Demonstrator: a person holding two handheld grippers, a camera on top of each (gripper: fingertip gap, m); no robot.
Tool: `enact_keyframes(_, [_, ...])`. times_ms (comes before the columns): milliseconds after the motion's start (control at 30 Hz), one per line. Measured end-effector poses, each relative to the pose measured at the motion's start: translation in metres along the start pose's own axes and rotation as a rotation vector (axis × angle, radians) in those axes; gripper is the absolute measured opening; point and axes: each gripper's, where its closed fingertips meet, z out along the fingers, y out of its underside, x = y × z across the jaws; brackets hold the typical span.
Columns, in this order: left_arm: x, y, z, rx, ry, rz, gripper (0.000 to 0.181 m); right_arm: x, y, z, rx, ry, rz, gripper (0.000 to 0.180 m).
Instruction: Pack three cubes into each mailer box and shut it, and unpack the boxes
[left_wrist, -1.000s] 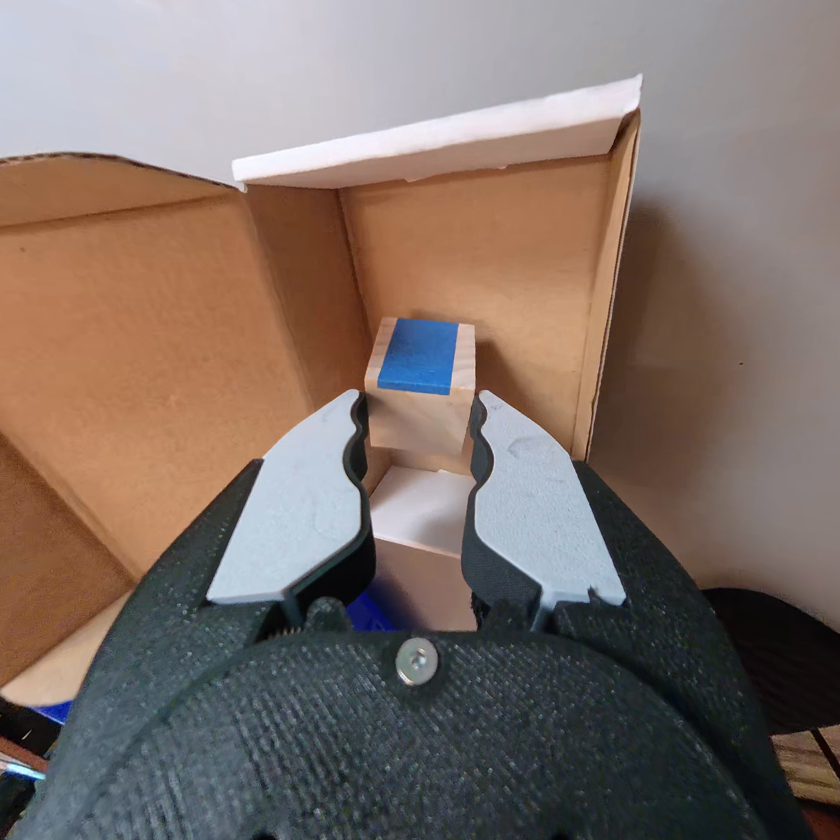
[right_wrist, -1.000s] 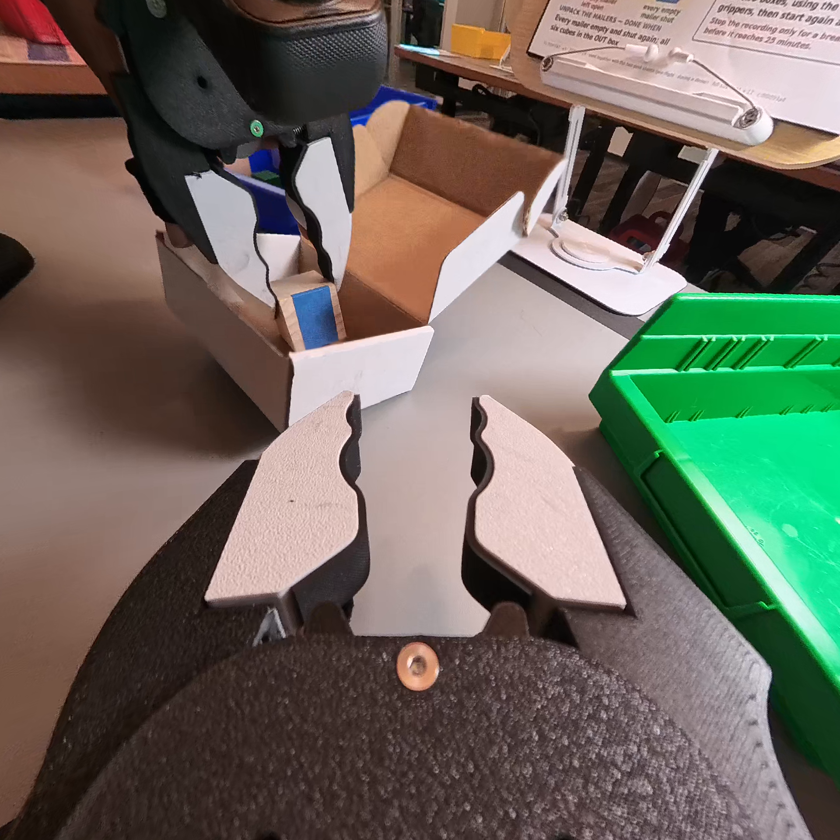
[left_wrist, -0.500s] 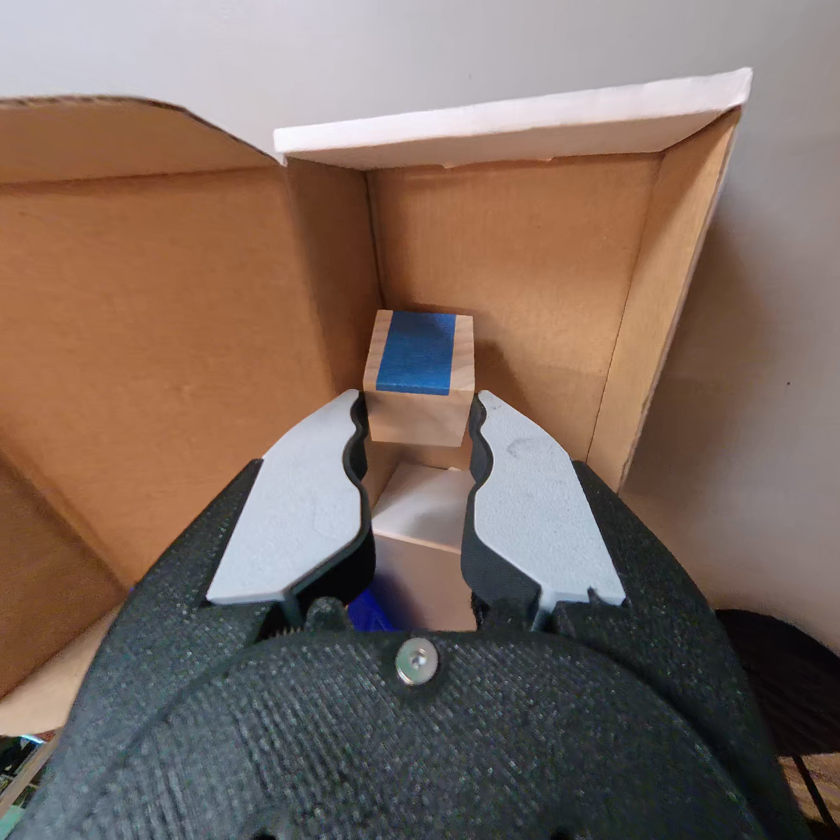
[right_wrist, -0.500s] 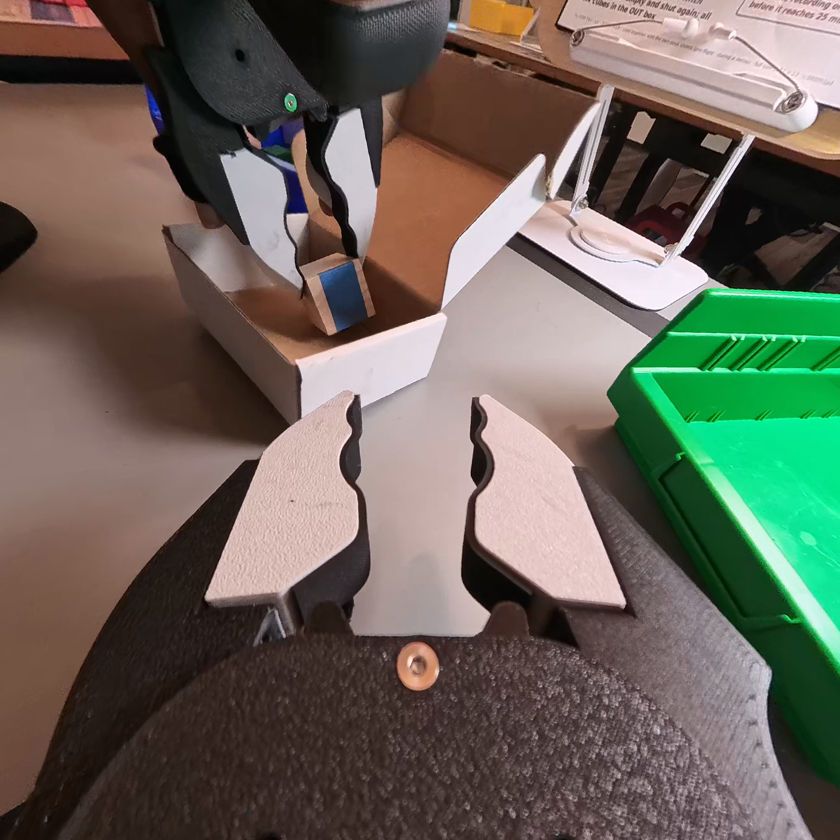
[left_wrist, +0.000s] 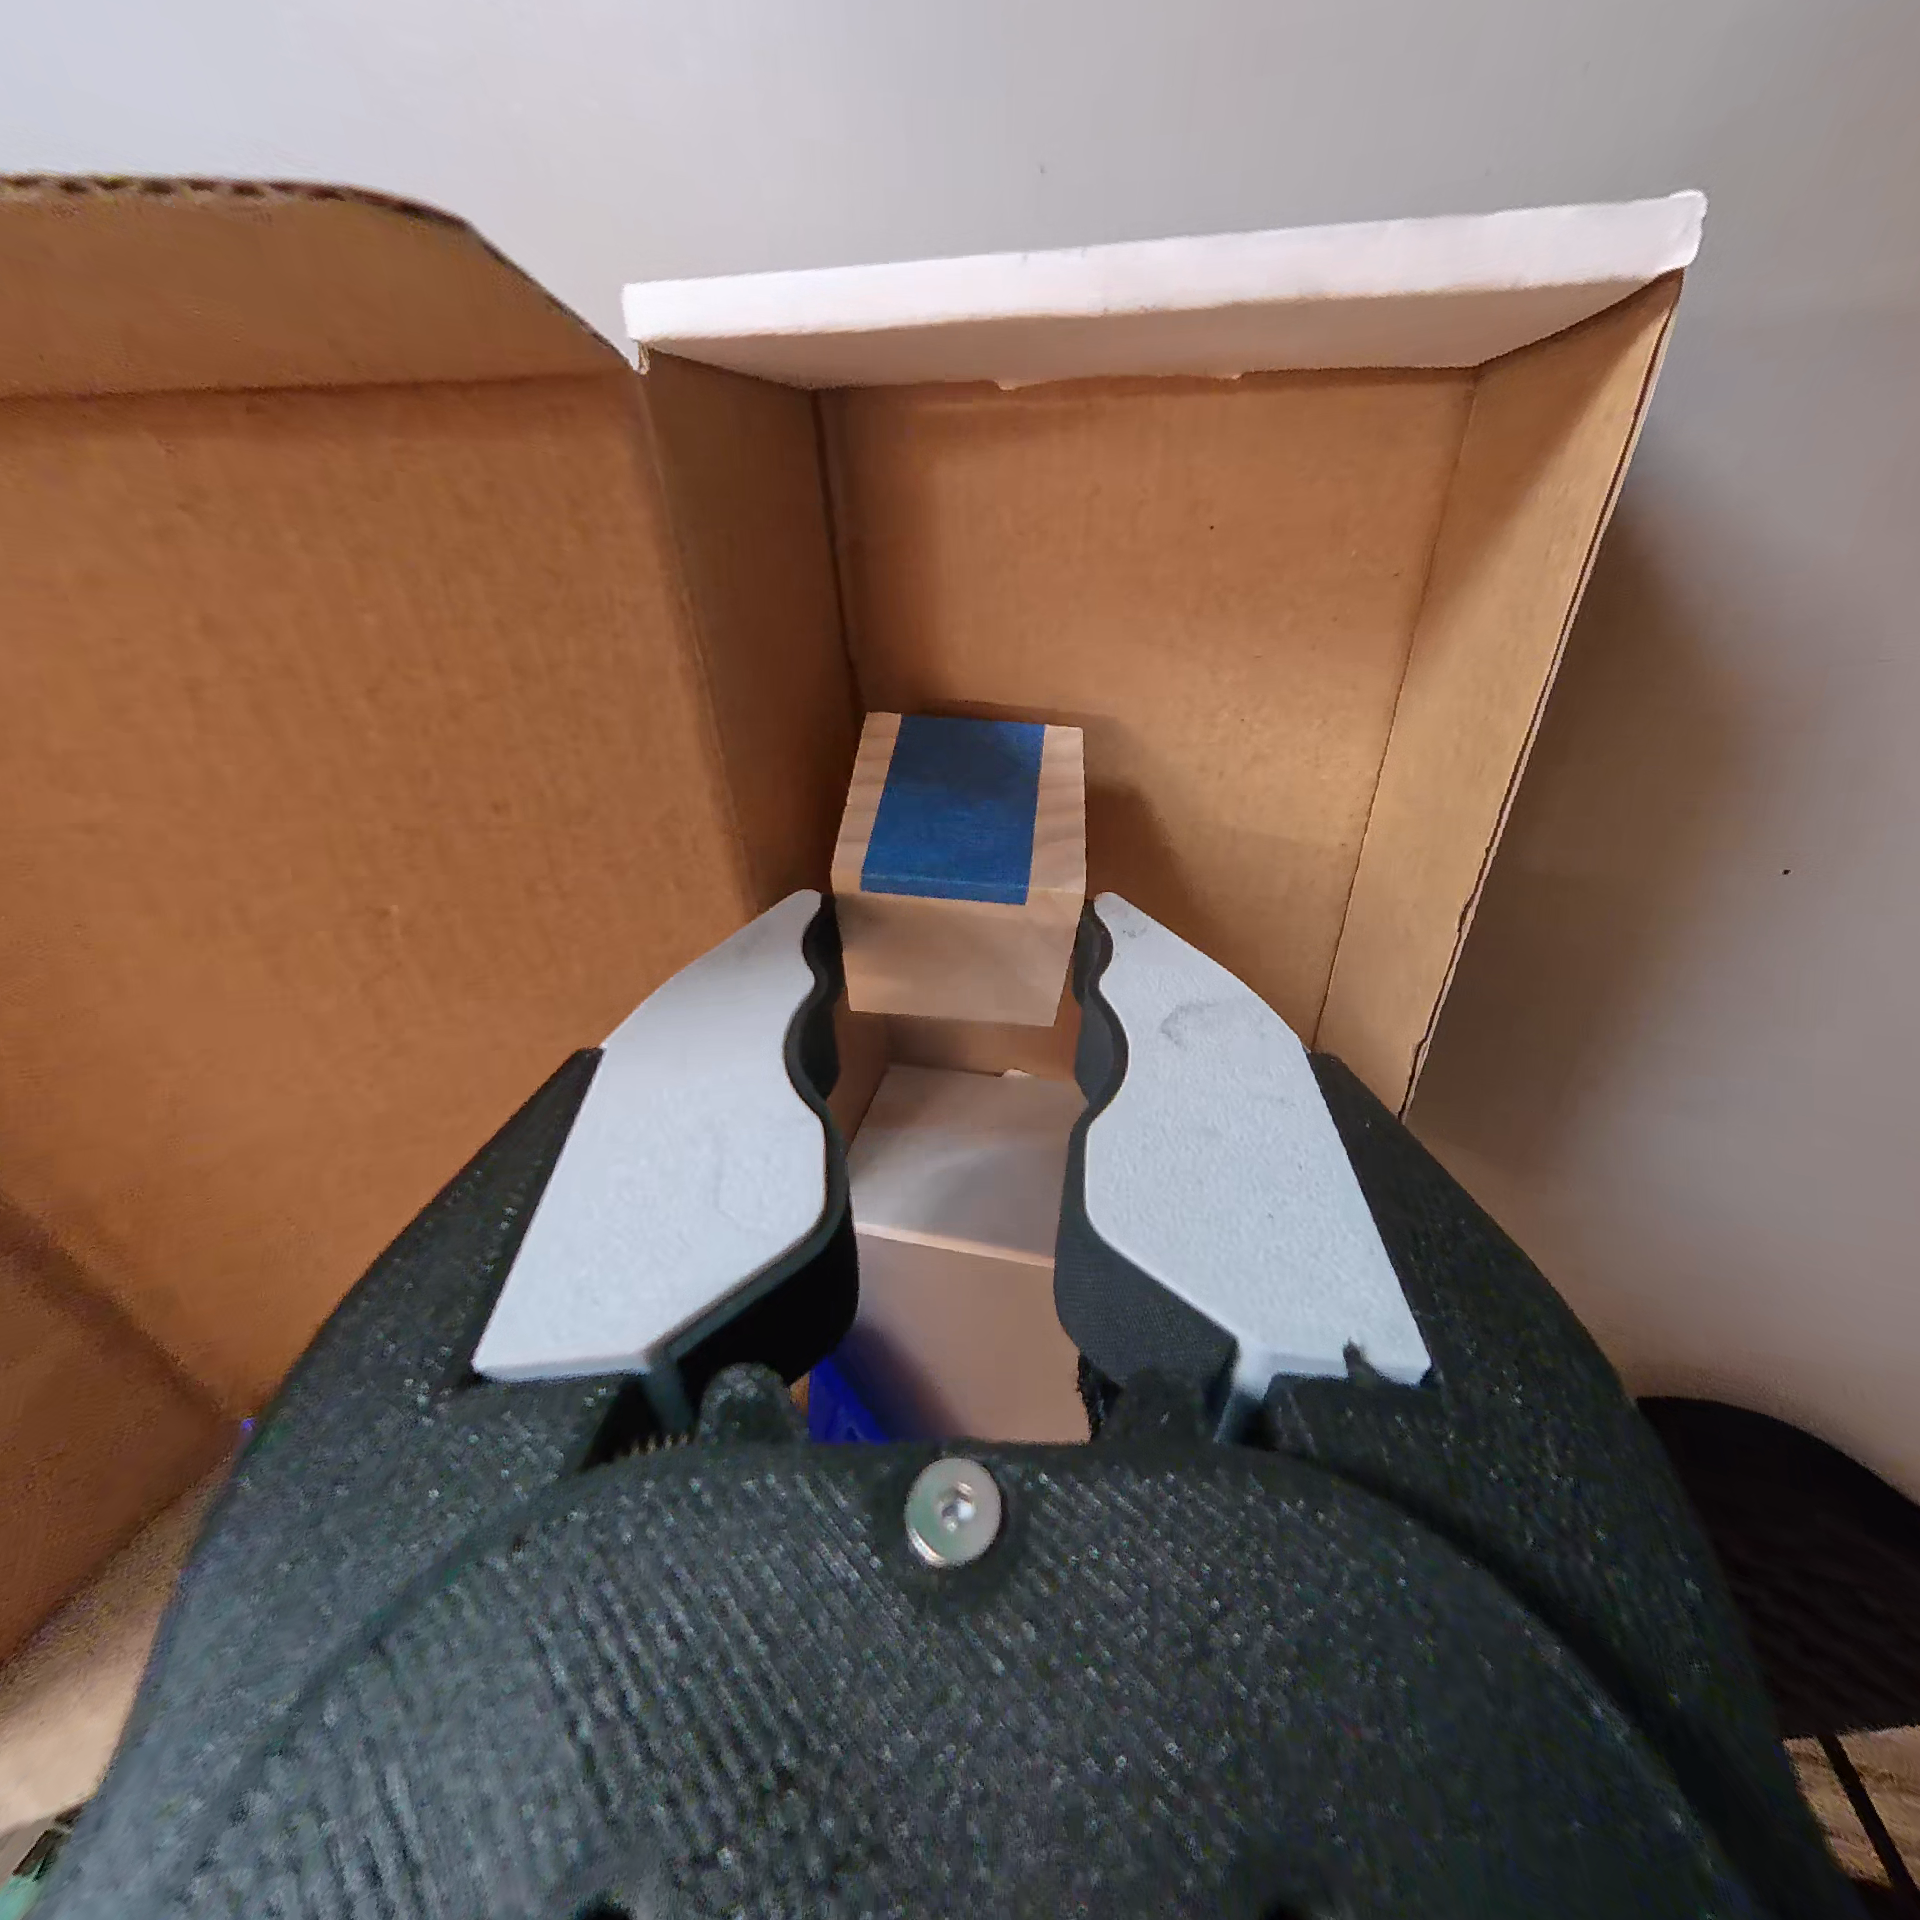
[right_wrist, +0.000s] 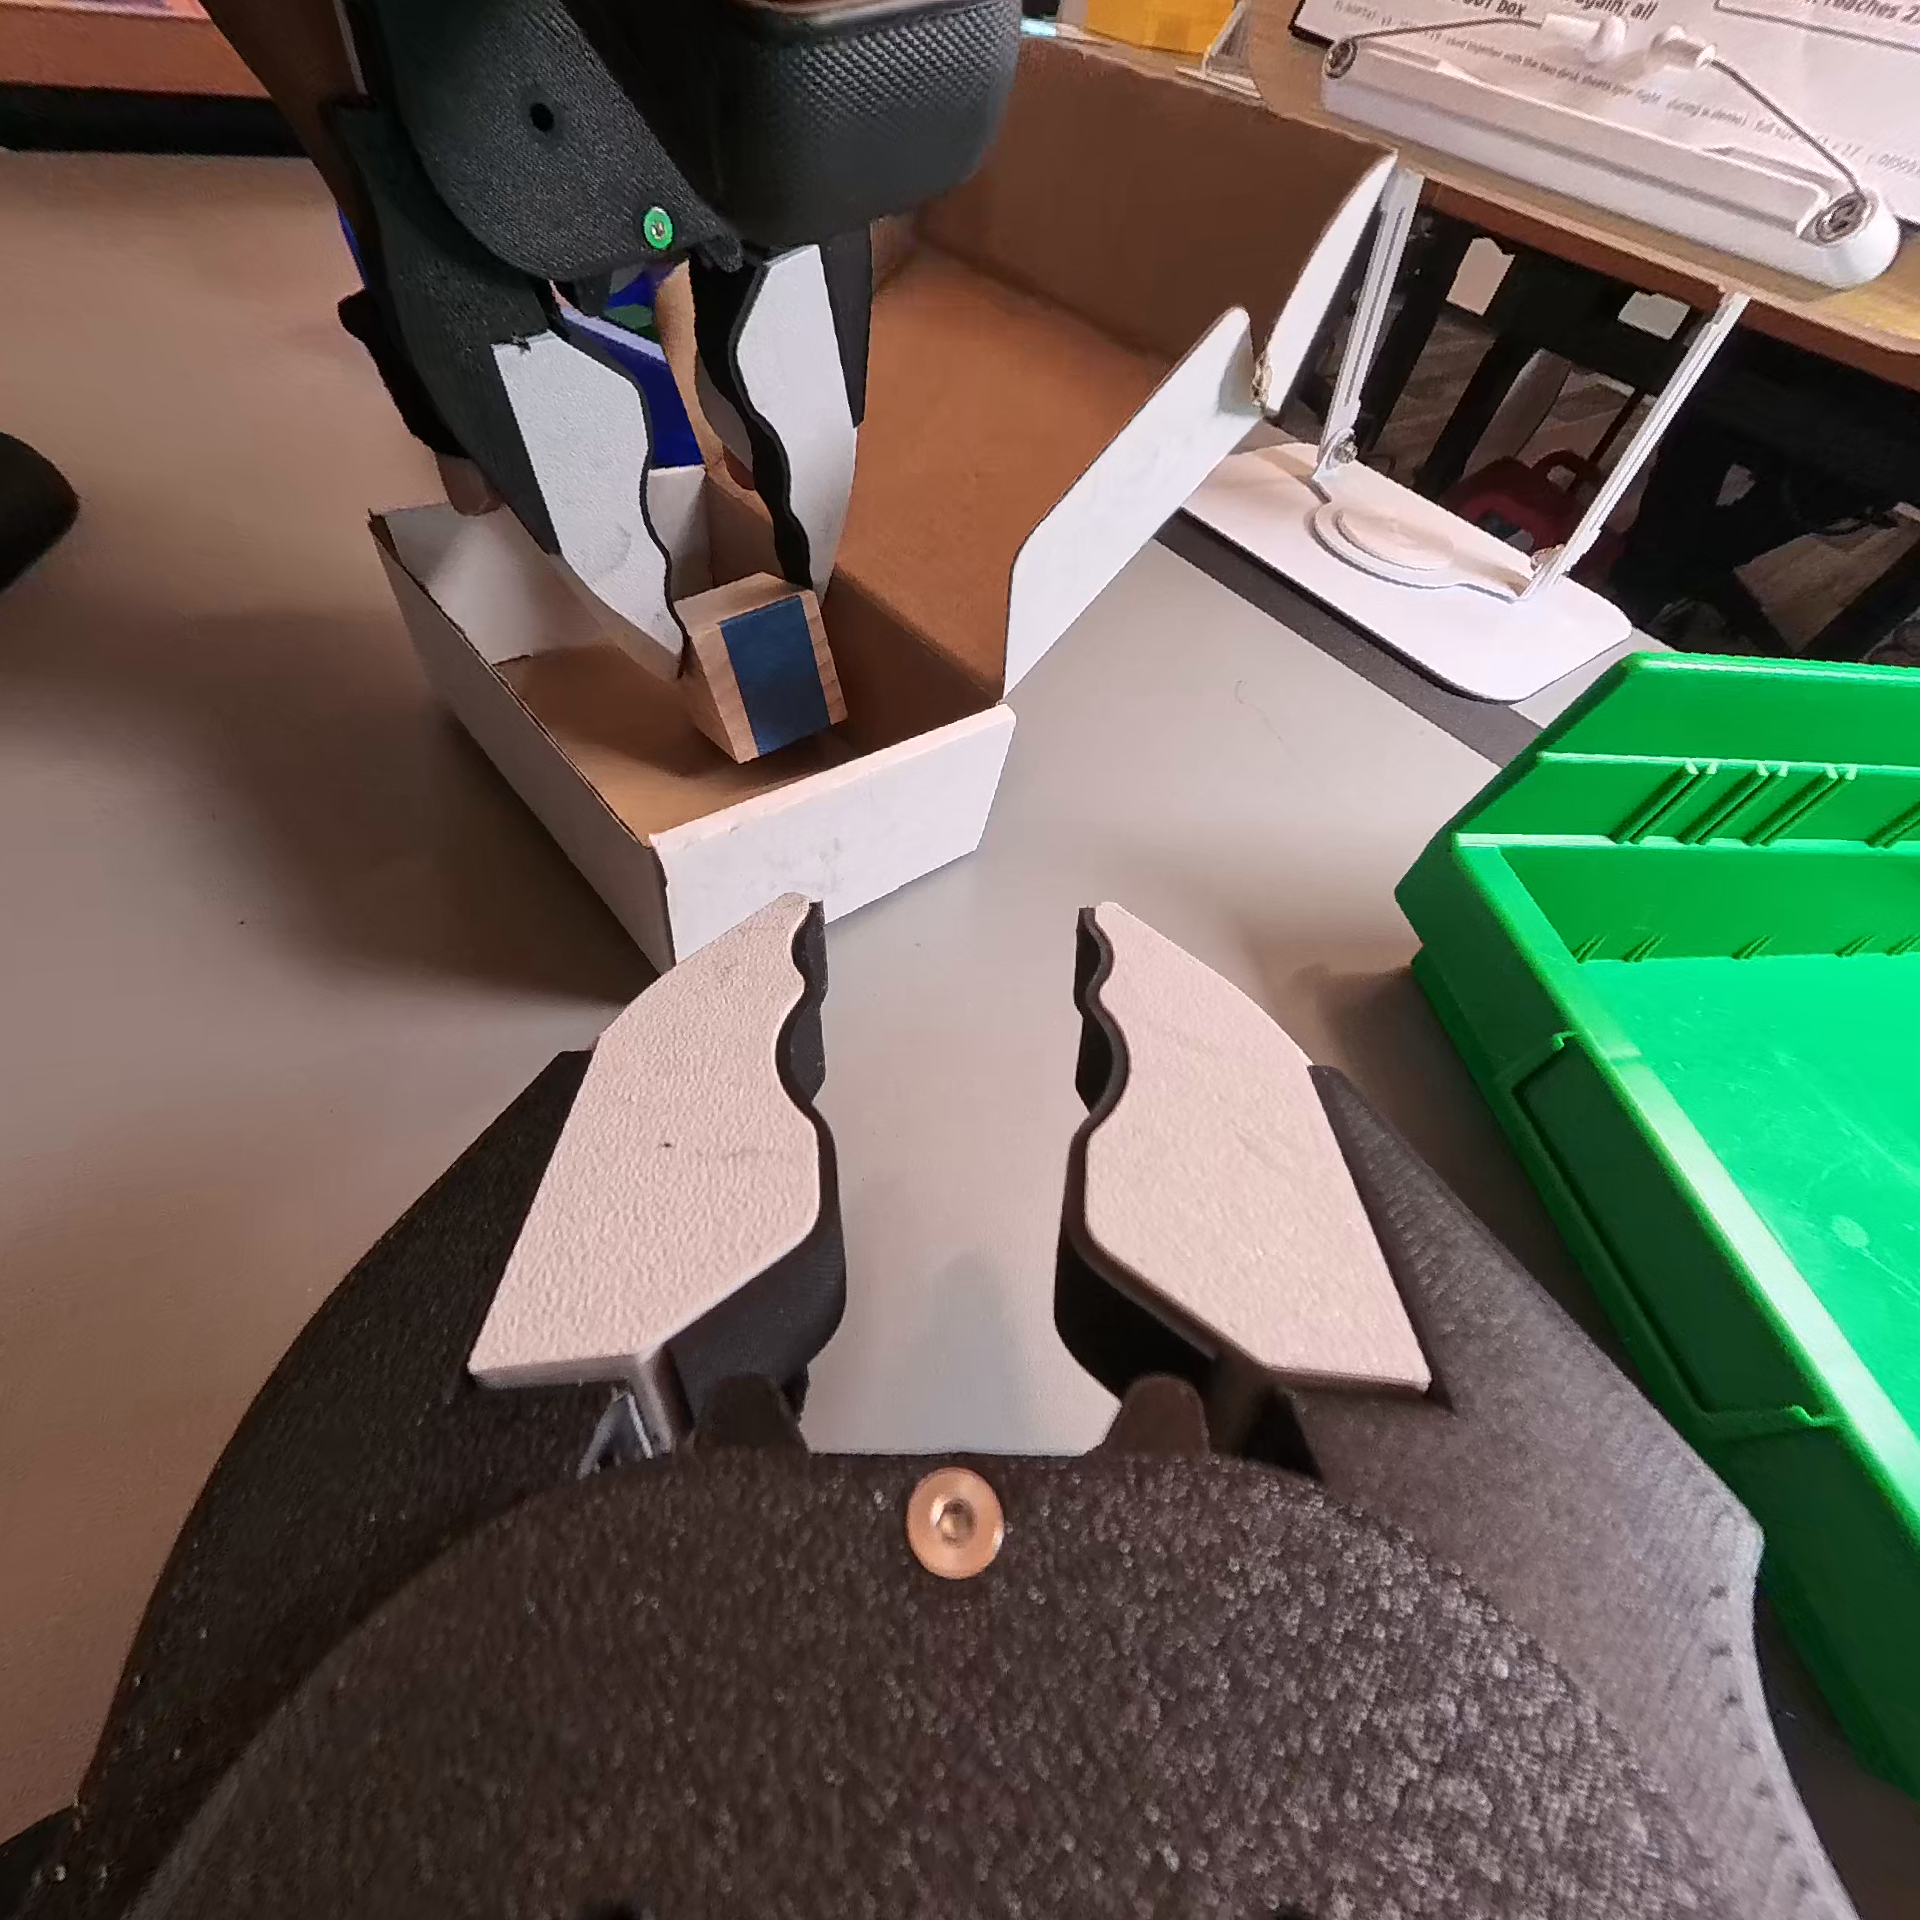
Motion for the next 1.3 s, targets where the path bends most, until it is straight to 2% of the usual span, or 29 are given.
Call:
enact_keyframes(400, [-0.002,0.014,-0.004,-0.048,0.004,0.0,0.042,-0.002,0.003,0.002,-0.016,-0.01,-0.002,0.046])
enact_keyframes(633, [0.002,0.047,-0.017,-0.264,0.075,0.037,0.042,-0.004,0.006,0.004,-0.032,-0.018,-0.006,0.045])
enact_keyframes(767, [0.002,0.053,-0.009,-0.35,0.061,0.071,0.042,-0.004,0.006,0.003,-0.033,-0.02,-0.01,0.045])
enact_keyframes(1000, [0.006,0.038,0.002,-0.324,0.063,0.096,0.042,-0.003,0.007,0.002,-0.035,-0.019,-0.011,0.045])
enact_keyframes(1200, [0.006,0.038,0.004,-0.271,0.05,0.085,0.041,-0.004,0.008,0.002,-0.041,-0.024,-0.015,0.045])
enact_keyframes(1300, [0.008,0.047,0.003,-0.299,0.059,0.087,0.041,-0.005,0.009,0.003,-0.048,-0.029,-0.017,0.045])
